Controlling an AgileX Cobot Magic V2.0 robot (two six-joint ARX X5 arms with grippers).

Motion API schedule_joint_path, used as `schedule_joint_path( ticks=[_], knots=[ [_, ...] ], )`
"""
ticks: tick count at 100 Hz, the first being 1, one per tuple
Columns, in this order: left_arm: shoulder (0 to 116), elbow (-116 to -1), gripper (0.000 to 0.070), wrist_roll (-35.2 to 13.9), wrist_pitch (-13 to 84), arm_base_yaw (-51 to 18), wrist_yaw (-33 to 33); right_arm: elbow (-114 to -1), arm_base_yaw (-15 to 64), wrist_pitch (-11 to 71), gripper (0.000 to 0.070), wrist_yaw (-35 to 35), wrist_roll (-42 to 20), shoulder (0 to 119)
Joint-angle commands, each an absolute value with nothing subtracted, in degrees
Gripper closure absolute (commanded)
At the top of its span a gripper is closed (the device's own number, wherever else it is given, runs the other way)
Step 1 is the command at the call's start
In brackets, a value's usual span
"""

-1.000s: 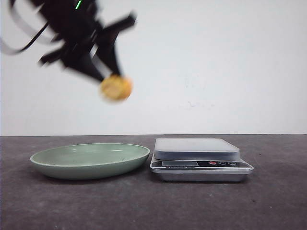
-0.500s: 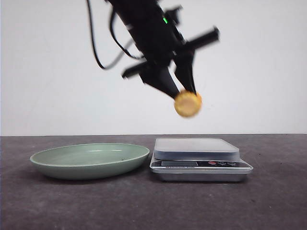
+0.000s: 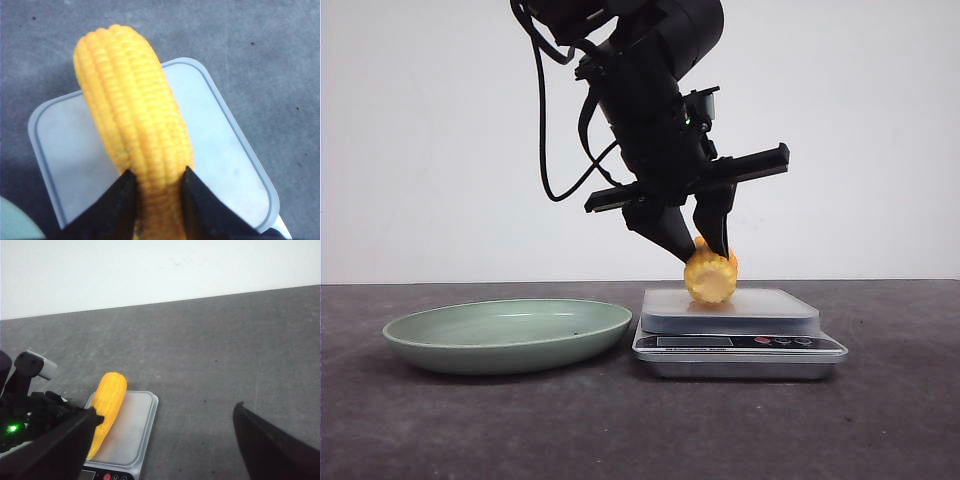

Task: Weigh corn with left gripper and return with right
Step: 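Lift the corn with the left gripper and carry it over the scale, then lower the corn onto the scale and open the left gripper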

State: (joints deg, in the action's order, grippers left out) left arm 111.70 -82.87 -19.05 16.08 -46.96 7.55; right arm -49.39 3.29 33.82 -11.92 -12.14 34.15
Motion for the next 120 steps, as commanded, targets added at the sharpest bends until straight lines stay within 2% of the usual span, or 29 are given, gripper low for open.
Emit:
schedule_joint_path(
  ticks=[1, 5, 9, 32, 46, 59, 71, 84, 100, 120],
  knots=[
    [113.1, -84.3, 0.0433, -18.9, 15.6, -48.1, 7.7, -50.6, 3.4, 33.1, 0.0151, -11.8, -11.3, 34.3],
    [113.1, -84.3, 0.0342, -18.9, 15.8, -48.1, 7.7, -50.6, 3.4, 33.1, 0.0151, -11.8, -11.3, 34.3],
    [113.1, -84.3, 0.0300, -18.9, 16.0, -48.1, 7.7, -50.6, 3.4, 33.1, 0.0151, -11.8, -11.3, 34.3],
    [113.1, -84.3, 0.0295, -18.9, 16.6, -48.1, 7.7, -50.6, 3.4, 33.1, 0.0151, -11.8, -11.3, 34.3],
    [112.1, -85.6, 0.0224, -18.8, 18.8, -48.1, 7.7, -50.6, 3.4, 33.1, 0.0150, -11.8, -11.1, 34.3],
    [107.9, -86.1, 0.0224, -16.8, 20.0, -48.4, 8.0, -50.6, 3.4, 33.3, 0.0150, -12.1, -10.9, 34.3],
    [100.5, -86.1, 0.0224, -13.4, 22.3, -48.6, 9.8, -50.6, 3.8, 34.1, 0.0151, -12.0, -7.6, 34.3],
    [90.6, -86.1, 0.0224, -9.8, 27.8, -48.4, 15.2, -50.6, 4.4, 33.1, 0.0150, -12.0, -8.5, 34.3],
    [78.5, -86.1, 0.0224, -9.7, 33.8, -47.0, 16.1, -50.6, 5.5, 33.1, 0.0150, -12.7, -9.6, 35.2],
    [65.6, -84.8, 0.0225, -9.7, 43.2, -46.9, 24.0, -50.6, 7.9, 32.5, 0.0149, -12.8, -10.2, 38.2]
  ],
)
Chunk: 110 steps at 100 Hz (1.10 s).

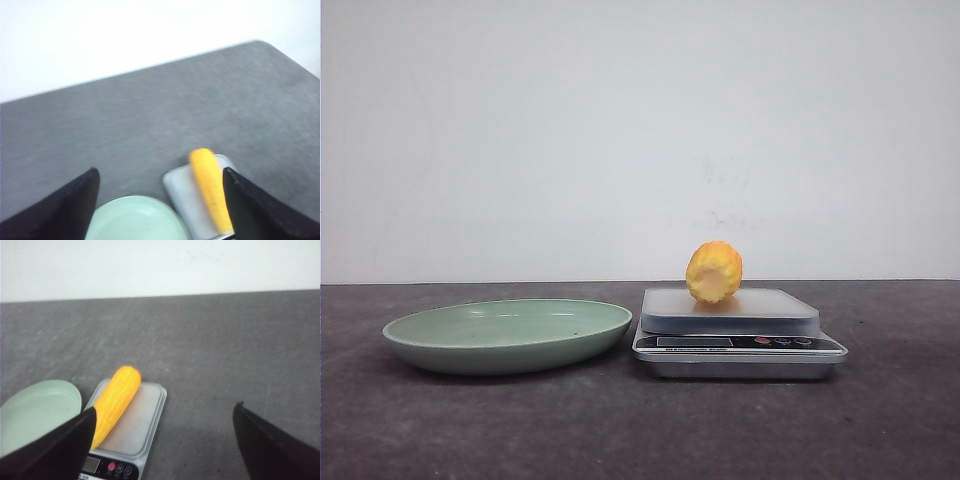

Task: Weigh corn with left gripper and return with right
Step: 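Lower the corn onto the scale and open the left gripper, then move the right gripper down over the corn on the scale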

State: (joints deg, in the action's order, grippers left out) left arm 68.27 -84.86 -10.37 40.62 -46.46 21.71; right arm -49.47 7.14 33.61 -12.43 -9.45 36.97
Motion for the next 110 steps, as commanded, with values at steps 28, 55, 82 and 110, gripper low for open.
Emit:
schedule_joint_path(
  ticks=[28, 55, 82, 110],
  knots=[
    [46.5, -76.9, 0.0226, -16.1, 54.6, -46.9, 29.2, -50.6, 14.3, 28.3, 0.0124, -12.9, -11.9, 45.7],
    [27.7, -68.3, 0.0231, -24.1, 66.5, -46.9, 31.6, -51.0, 24.4, 18.7, 0.0071, -8.5, -14.7, 58.8],
    [20.2, -67.4, 0.0230, -27.7, 69.8, -46.9, 31.5, -58.0, 31.4, 17.3, 0.0065, -2.0, -15.1, 76.9],
    [20.2, -67.4, 0.0230, -27.7, 70.0, -46.9, 31.5, -66.3, 32.2, 20.9, 0.0067, 0.1, -17.6, 91.3]
  ],
)
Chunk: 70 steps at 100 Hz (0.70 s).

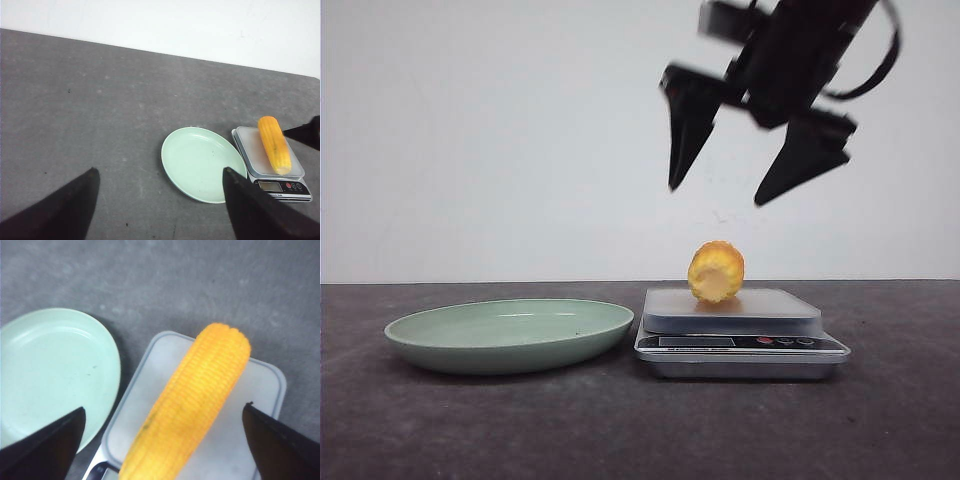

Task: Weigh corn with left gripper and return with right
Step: 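Move the right gripper down over the corn on the scale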

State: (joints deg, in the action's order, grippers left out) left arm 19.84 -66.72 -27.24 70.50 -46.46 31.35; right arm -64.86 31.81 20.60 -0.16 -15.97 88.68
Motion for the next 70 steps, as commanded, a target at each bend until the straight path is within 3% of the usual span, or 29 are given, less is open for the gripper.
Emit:
schedule_joint_path(
  ticks=[1, 25, 30, 51, 70],
  knots=[
    [20.2, -67.4, 0.0230, -27.7, 70.0, -46.9, 31.5, -66.4, 32.2, 21.0, 0.0067, 0.2, -17.7, 91.6],
    [20.2, -67.3, 0.0230, -27.8, 71.2, -46.9, 31.5, -66.4, 32.1, 22.0, 0.0107, 0.4, -20.8, 96.3],
    [20.2, -67.3, 0.0230, -27.8, 71.3, -46.9, 31.5, -66.4, 32.3, 21.9, 0.0184, 0.2, -21.4, 96.8],
    [20.2, -67.3, 0.0230, -27.8, 72.1, -46.9, 31.6, -66.4, 33.1, 21.6, 0.0698, 0.3, -22.1, 97.0],
    [20.2, -67.3, 0.0230, -27.8, 72.2, -46.9, 31.6, -66.5, 33.8, 21.1, 0.0700, 1.5, -21.9, 95.8]
  ],
)
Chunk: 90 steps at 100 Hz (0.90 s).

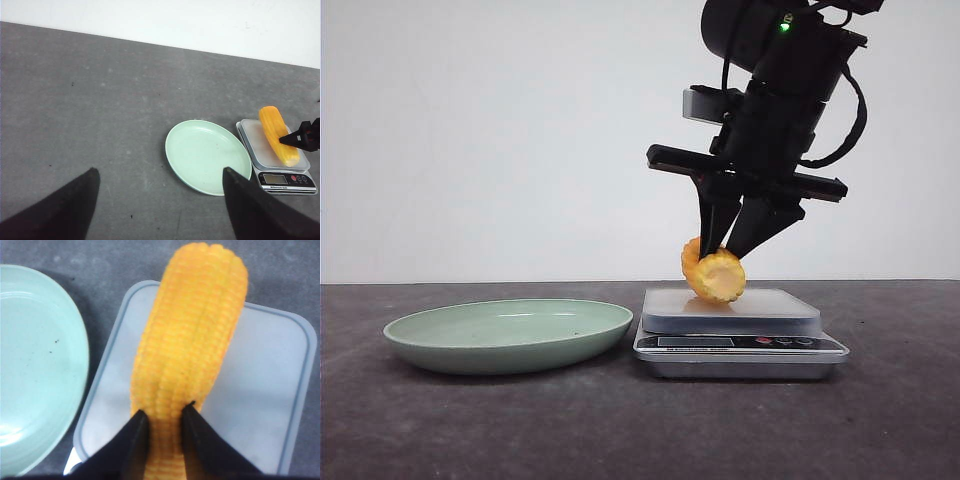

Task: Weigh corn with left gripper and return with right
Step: 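Move the right gripper down over the corn on the scale, then grasp the corn with the right gripper and carry it to the plate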

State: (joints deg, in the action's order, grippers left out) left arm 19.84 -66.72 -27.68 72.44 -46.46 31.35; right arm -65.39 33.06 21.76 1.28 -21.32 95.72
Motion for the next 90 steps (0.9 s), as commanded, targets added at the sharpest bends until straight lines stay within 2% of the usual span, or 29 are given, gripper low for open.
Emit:
schedule_joint_path(
  ticks=[1, 11, 21, 36, 63, 90],
  knots=[
    [20.2, -67.3, 0.0230, -27.8, 72.2, -46.9, 31.6, -66.5, 34.0, 21.1, 0.0700, 1.5, -21.9, 95.6],
    [20.2, -67.3, 0.0230, -27.8, 72.2, -46.9, 31.6, -66.6, 35.2, 20.7, 0.0700, 1.1, -21.6, 92.6],
    [20.2, -67.3, 0.0230, -27.8, 72.0, -46.9, 31.6, -68.5, 37.1, 20.6, 0.0700, -2.3, -21.5, 90.7],
    [20.2, -67.3, 0.0230, -27.8, 71.1, -46.9, 31.6, -72.8, 41.1, 20.1, 0.0700, -4.2, -23.6, 91.1],
    [20.2, -67.3, 0.0230, -27.7, 71.0, -46.9, 31.6, -74.8, 48.4, 12.2, 0.0700, -2.3, -28.4, 98.4],
    [20.2, -67.3, 0.0230, -28.0, 70.7, -46.9, 31.6, -75.6, 49.3, 9.7, 0.0700, -1.2, -29.9, 107.3]
  ],
)
